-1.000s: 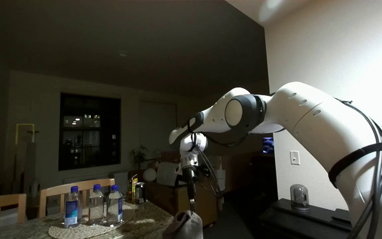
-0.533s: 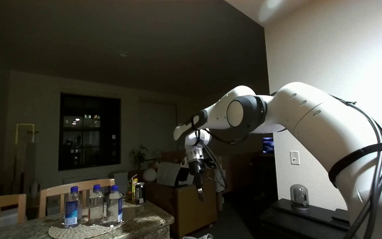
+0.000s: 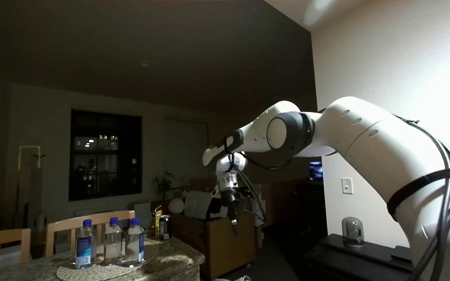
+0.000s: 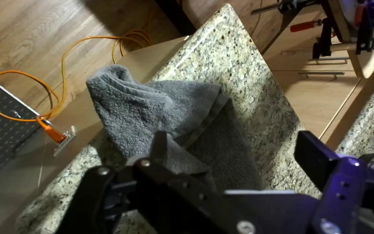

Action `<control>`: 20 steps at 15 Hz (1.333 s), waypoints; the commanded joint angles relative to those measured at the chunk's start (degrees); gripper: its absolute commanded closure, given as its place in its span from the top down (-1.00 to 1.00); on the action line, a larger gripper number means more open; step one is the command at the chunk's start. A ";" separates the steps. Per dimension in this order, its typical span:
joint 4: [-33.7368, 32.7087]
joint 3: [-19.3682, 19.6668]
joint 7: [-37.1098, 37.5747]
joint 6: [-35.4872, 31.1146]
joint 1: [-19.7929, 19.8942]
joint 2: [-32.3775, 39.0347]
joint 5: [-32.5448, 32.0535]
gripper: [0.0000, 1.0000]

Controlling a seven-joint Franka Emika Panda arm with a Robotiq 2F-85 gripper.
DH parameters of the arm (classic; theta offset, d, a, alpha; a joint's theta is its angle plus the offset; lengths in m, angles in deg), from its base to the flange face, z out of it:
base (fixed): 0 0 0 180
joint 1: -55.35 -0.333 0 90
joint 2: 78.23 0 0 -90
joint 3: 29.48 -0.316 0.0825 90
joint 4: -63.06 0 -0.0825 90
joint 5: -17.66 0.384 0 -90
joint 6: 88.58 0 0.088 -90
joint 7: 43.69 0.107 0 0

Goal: Move the towel to the right

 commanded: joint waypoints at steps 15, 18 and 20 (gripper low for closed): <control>42.83 -3.89 25.25 -42.21 -17.99 -33.78 -6.53 1.00; 48.49 -4.01 36.53 -41.36 -19.95 -39.25 -13.22 1.00; 51.10 -4.35 44.30 -39.27 -20.99 -42.67 -18.23 1.00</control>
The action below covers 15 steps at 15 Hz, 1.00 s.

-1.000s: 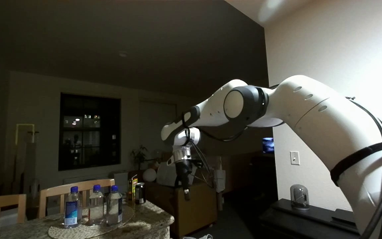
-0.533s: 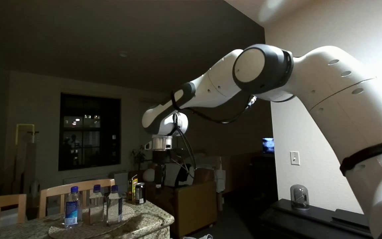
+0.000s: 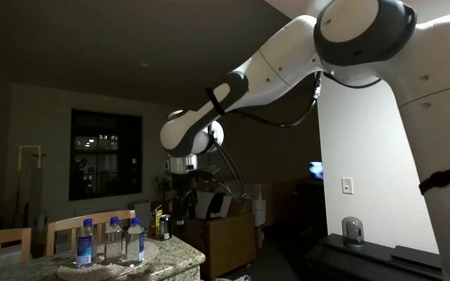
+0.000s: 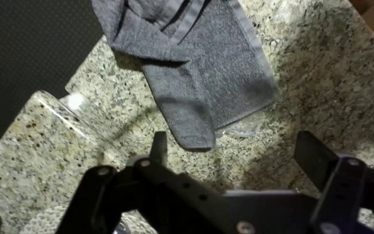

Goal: Move the towel to the right

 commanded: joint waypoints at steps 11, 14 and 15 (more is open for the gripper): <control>12.45 -1.45 34.29 16.22 -0.23 -16.37 -6.80 1.00; 13.10 -0.78 41.30 17.00 0.88 -17.71 -6.37 1.00; 13.13 -0.61 43.49 17.44 1.28 -17.85 -6.07 1.00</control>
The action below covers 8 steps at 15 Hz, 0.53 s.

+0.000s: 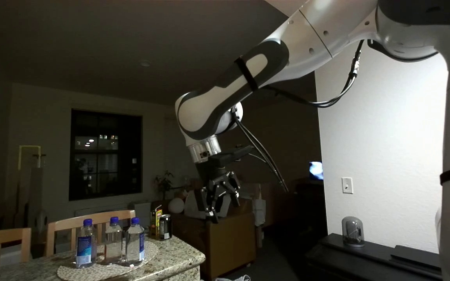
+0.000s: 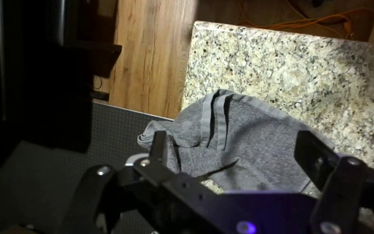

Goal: Move the towel to the right

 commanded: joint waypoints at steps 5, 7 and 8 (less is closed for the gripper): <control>2.14 1.90 13.04 0.58 3.50 -3.27 8.99 1.00; 2.78 2.36 15.64 -0.48 4.25 -3.38 11.35 1.00; 3.14 2.59 16.20 -1.74 4.54 -3.61 12.03 1.00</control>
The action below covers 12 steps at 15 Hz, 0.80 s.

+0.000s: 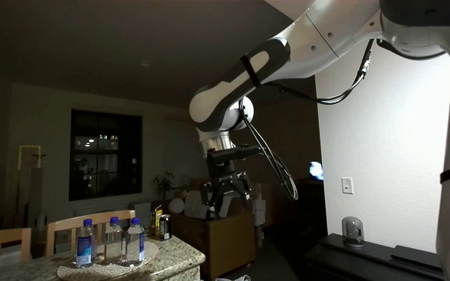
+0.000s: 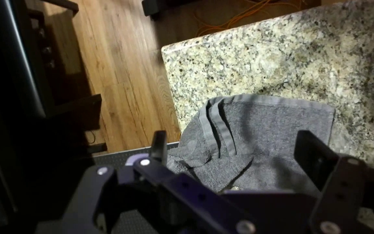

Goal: Move the towel to the right

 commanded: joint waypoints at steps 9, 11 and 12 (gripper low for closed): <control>7.72 -0.18 -5.40 -19.15 -0.46 -3.95 9.15 1.00; 8.42 -0.35 -7.51 -20.66 -0.96 -4.22 10.98 1.00; 8.59 -0.50 -8.19 -21.01 -1.09 -4.28 11.39 1.00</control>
